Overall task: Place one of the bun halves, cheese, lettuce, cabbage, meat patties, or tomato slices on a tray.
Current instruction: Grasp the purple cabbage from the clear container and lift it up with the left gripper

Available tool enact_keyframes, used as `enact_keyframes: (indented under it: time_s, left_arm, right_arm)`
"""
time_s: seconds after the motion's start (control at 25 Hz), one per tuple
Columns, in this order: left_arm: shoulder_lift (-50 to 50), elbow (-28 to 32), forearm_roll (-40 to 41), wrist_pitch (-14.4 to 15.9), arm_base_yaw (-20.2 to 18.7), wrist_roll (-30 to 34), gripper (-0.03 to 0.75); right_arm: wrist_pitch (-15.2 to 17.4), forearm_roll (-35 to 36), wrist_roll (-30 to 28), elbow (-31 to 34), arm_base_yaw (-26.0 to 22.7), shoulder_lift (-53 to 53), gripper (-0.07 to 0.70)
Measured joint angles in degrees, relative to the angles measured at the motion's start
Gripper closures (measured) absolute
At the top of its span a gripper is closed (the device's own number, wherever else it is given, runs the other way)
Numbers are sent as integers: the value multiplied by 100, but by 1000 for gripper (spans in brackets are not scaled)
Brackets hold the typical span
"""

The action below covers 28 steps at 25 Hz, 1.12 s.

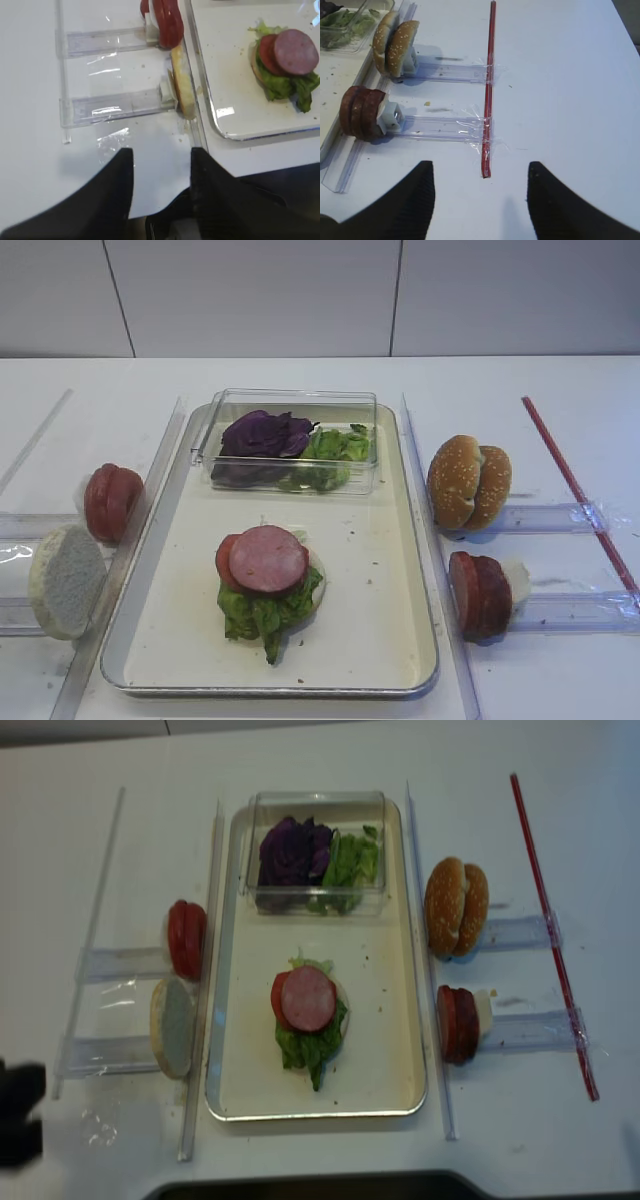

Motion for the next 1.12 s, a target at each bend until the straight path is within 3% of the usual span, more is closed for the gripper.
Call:
enact_keyframes:
  time_s: [0.64,0.96,1.12]
  left_arm:
    - [3989,-3263,297,-22,0,-95,395]
    - [5173,-3887,126,-57,-27,346,393]
    - [5611,-4164,171,-57,-359,391,364]
  right_arm:
    - [0,0,0,0,0,0,204]
    - [0,0,0,0,0,0,204]
    - [0,0,0,0,0,0,204]
